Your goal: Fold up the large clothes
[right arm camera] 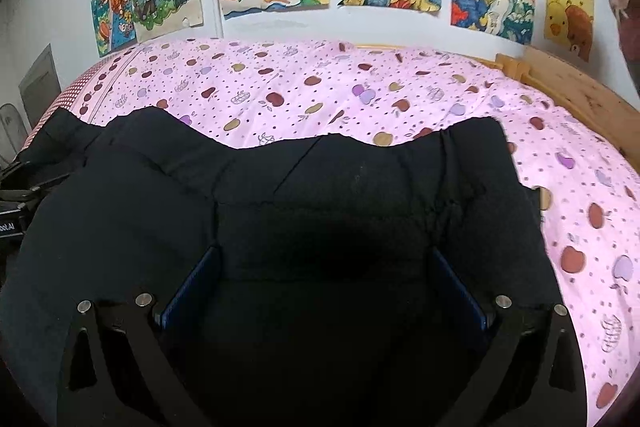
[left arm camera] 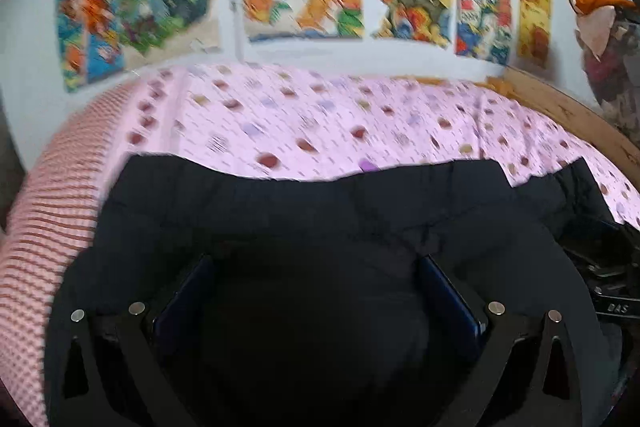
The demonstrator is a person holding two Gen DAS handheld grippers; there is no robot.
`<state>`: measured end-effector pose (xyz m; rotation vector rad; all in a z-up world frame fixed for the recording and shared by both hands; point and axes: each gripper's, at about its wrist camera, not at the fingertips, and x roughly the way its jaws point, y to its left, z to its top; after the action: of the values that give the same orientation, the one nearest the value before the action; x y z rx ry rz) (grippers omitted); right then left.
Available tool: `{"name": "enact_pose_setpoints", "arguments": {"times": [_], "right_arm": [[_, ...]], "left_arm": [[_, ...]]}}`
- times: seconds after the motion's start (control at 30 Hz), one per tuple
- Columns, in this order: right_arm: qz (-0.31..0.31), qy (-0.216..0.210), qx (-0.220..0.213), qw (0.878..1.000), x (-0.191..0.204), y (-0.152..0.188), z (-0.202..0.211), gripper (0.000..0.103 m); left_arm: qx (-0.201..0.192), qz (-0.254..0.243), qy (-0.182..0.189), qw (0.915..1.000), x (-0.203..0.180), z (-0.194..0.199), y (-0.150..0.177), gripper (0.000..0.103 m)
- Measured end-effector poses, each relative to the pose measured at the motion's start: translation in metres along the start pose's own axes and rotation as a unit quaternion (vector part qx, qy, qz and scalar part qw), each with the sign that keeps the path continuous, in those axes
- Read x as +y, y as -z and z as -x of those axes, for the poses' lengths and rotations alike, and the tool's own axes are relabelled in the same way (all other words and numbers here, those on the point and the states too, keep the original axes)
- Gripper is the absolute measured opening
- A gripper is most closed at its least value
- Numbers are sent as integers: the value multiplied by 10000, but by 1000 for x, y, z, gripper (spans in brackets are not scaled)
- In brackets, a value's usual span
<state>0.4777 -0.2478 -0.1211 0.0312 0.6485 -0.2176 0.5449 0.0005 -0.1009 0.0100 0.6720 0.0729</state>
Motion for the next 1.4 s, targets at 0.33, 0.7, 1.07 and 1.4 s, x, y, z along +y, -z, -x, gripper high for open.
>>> {"name": "enact_pose_setpoints", "arguments": {"times": [0.33,0.7,1.07,1.4], "right_arm": [[-369,398,-662,9963,-36,-3,70,102],[-430,717,-405,9957,-67,1,83,102],[240,1109,-717,9910,-58,1,106,102],[613,1324,-587,9876,-52,7,101,102]], "left_arm": [[-1118,-620,-590,9900,-16,74,-8,103],[-1600,-1031,-573,9800,-33,113,0,103],[-1466,-878,-981,9804,-14,112,9,103],[-1175,-207,-1575,9803,55,107,4,103]]}}
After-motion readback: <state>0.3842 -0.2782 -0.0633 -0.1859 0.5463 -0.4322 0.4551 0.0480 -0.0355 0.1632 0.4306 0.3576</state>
